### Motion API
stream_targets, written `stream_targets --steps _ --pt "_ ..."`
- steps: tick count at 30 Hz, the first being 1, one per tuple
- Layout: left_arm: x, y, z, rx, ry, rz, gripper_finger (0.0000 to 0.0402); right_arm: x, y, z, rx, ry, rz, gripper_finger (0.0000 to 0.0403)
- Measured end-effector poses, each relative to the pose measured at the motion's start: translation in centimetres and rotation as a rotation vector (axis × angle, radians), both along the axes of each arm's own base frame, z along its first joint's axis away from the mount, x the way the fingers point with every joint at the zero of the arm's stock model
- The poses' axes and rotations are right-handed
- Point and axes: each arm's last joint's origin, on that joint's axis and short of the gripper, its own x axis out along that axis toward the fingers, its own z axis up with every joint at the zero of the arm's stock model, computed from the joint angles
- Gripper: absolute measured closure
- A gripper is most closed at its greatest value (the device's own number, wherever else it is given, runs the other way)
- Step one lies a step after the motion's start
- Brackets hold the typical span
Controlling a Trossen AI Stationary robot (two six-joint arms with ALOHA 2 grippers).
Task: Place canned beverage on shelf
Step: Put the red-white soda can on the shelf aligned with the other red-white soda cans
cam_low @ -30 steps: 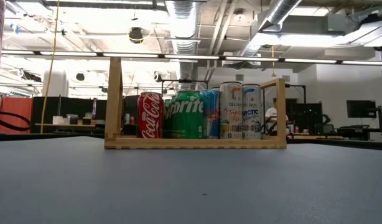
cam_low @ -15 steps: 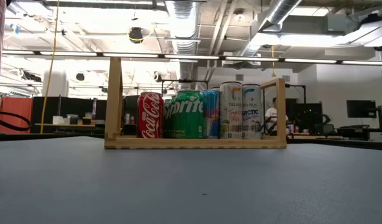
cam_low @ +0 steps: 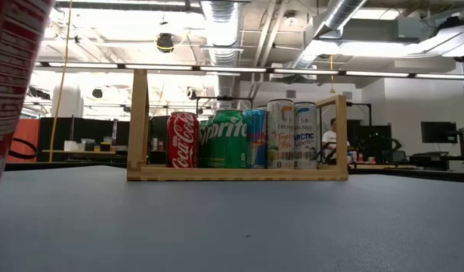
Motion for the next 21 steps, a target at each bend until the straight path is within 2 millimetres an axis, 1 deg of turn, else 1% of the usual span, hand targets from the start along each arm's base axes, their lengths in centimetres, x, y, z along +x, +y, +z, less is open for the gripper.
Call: stream_targets --steps 5,11,16,21 --pt "0.0 0.0 0.0 0.003 0.002 -0.005 0.0119 0.0 0.0 0.0 0.001 0.000 -0.012 0.0225" --pt "0.1 0.2 0.0 -0.020 0.013 0.036 0.0166 -0.1 0.0 0.0 0.013 0.007 -0.029 0.0225" --pt "0.0 0.4 0.3 -0.016 -0.003 0.077 0.0168 -0.7 0.1 0.5 0.019 -0.014 -0.022 0.0225" --pt "-0.2 0.9 0.9 -0.005 -0.024 0.121 0.0160 -1.3 0.1 0.9 0.030 -0.022 -0.026 0.0225"
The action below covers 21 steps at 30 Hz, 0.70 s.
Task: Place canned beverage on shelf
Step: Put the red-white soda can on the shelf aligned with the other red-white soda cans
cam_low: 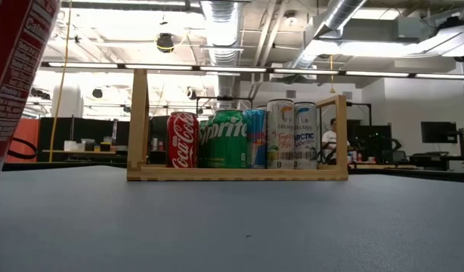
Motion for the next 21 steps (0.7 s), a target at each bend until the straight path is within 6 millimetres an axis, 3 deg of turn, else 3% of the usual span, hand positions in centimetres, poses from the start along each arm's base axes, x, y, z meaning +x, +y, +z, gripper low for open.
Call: stream_targets --steps 11,15,21 --pt "0.6 1.1 0.7 0.029 -0.061 0.080 0.0168 -0.6 -0.1 0.3 -0.004 0.005 0.002 0.0225" --pt "0.8 2.3 1.4 0.091 -0.101 0.129 0.0170 -1.7 -0.2 1.0 0.007 -0.021 0.008 0.0225" --pt "1.3 5.0 3.8 0.147 -0.213 0.213 0.0169 -3.9 -0.8 2.7 0.043 -0.078 -0.014 0.0231"
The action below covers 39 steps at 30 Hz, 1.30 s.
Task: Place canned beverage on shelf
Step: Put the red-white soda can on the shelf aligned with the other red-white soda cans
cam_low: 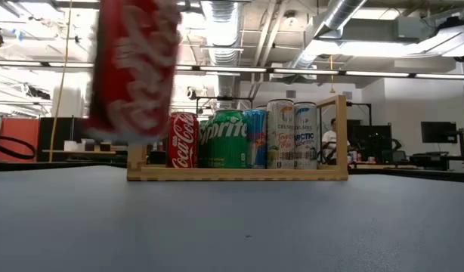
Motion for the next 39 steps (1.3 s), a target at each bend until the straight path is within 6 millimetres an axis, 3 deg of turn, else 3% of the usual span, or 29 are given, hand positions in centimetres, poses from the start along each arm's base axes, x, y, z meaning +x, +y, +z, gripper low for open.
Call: stream_targets --steps 6,13,18,22,27,39 --pt "1.0 3.7 2.1 0.068 -0.060 0.051 0.0168 -2.2 -0.8 1.5 0.048 -0.054 -0.028 0.0240" --pt "1.9 8.4 2.9 0.045 -0.052 -0.003 0.0167 -3.2 -0.4 1.8 0.051 -0.057 -0.002 0.0243" --pt "0.3 12.3 2.1 -0.002 -0.121 0.010 0.0167 -4.0 0.6 1.7 0.039 -0.034 0.053 0.0243" --pt "-1.4 15.6 3.2 -0.003 -0.183 0.021 0.0167 -4.5 1.1 1.7 0.001 -0.043 0.067 0.0243" --pt "-1.9 19.4 3.6 -0.058 -0.188 -0.026 0.0166 -4.9 1.3 1.8 -0.009 -0.052 0.078 0.0243" --pt "-3.1 25.6 2.7 -0.026 -0.120 -0.176 0.0166 -4.3 0.1 2.0 -0.054 -0.088 -0.060 0.0243"
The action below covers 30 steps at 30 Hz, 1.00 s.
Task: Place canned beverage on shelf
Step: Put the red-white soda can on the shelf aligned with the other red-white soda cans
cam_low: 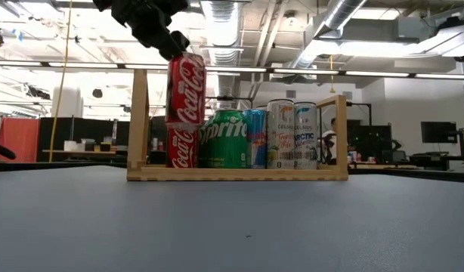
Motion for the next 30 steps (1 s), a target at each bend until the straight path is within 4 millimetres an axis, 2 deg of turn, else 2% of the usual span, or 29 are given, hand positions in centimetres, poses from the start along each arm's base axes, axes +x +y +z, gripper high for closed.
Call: stream_targets --steps 7,14,24,28,30 --pt "0.3 2.4 -1.6 -0.032 0.039 -0.060 0.0166 0.8 -1.6 0.2 0.001 -0.032 -0.088 0.0243" --pt "1.0 3.8 -3.5 -0.056 0.091 -0.092 0.0166 1.1 -2.6 0.2 0.001 -0.034 -0.134 0.0243" --pt "1.6 4.9 -4.5 -0.045 0.068 -0.096 0.0166 1.3 -3.3 0.2 0.001 -0.032 -0.161 0.0243" --pt "1.4 4.9 -6.1 -0.089 0.049 -0.049 0.0166 1.3 -3.3 0.2 0.001 -0.031 -0.160 0.0243" --pt "1.3 4.8 -6.2 -0.078 0.043 -0.043 0.0166 1.3 -3.3 0.2 0.001 -0.030 -0.159 0.0243"
